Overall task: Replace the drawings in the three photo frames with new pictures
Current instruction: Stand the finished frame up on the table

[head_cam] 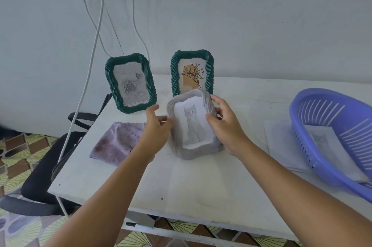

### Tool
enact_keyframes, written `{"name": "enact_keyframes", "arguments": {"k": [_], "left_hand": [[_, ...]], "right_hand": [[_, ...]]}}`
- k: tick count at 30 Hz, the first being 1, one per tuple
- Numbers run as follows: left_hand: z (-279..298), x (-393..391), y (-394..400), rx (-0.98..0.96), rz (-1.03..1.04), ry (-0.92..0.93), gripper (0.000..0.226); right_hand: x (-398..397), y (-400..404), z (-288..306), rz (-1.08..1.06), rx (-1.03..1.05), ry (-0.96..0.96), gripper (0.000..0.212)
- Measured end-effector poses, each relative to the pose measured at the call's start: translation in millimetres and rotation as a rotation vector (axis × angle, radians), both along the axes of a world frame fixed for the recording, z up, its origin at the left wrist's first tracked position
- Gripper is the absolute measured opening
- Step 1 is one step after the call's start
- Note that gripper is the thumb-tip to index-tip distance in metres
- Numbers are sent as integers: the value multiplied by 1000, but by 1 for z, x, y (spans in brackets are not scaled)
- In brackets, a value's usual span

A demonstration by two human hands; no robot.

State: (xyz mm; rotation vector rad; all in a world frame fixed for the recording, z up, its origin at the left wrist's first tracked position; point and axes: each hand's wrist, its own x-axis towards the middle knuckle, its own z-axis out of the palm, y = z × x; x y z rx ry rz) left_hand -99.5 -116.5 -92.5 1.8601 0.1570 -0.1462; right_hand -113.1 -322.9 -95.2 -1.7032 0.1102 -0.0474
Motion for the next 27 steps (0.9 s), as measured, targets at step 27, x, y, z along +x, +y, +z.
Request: {"name": "enact_keyframes", "arguments": {"k": [27], "left_hand": [[30, 27, -33, -313, -428, -117, 76]], "right_hand": [[-1, -48, 21, 75, 132, -50, 88]]}}
